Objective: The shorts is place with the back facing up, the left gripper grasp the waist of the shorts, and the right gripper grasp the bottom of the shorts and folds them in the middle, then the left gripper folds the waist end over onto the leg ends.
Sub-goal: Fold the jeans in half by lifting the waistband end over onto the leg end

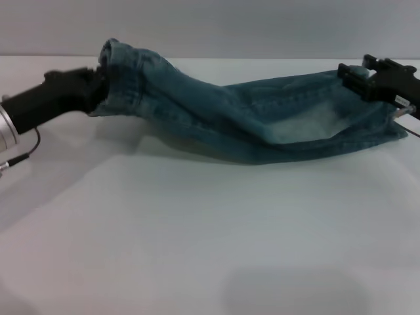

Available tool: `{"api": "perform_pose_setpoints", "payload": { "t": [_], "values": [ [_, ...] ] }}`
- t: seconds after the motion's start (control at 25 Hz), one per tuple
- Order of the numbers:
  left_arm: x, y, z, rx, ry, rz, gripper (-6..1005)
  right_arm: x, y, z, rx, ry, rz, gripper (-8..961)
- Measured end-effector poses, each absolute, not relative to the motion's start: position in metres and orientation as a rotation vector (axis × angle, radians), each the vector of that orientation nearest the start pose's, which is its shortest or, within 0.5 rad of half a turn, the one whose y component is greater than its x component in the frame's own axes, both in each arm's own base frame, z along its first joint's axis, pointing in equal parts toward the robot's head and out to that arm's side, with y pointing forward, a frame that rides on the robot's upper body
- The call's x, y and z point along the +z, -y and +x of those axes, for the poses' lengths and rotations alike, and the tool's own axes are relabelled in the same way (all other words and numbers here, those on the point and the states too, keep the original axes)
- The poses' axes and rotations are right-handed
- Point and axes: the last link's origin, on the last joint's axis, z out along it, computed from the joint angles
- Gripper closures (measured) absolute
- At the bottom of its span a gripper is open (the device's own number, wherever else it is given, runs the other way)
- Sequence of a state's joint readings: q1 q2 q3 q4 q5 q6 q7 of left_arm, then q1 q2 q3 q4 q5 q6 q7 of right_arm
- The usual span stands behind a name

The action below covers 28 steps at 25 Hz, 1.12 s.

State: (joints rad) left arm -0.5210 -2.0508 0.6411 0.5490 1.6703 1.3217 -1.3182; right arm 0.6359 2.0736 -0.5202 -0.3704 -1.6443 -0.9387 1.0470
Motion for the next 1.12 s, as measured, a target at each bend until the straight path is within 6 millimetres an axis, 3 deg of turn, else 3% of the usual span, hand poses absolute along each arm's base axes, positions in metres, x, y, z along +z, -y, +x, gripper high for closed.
{"api": "perform_pose_setpoints", "payload": {
  "t": [0.32, 0.76, 1.12],
  "values": [
    [0.045, -0.375, -0.244, -1.051, 0.653, -2.318, 910, -0.012, -0.417, 0.279, 0.629, -0.722, -2.091, 371],
    [0.054, -0.386, -0.212, -1.144, 0.565, -2.367, 912, -0.056, -0.417, 0.246, 0.621, -0.714, -2.245, 372],
    [0.059, -0.389, -0.199, -1.17, 0.518, -2.387, 914, -0.085, -0.41, 0.22, 0.637, -0.73, -2.363, 373]
  ]
}}
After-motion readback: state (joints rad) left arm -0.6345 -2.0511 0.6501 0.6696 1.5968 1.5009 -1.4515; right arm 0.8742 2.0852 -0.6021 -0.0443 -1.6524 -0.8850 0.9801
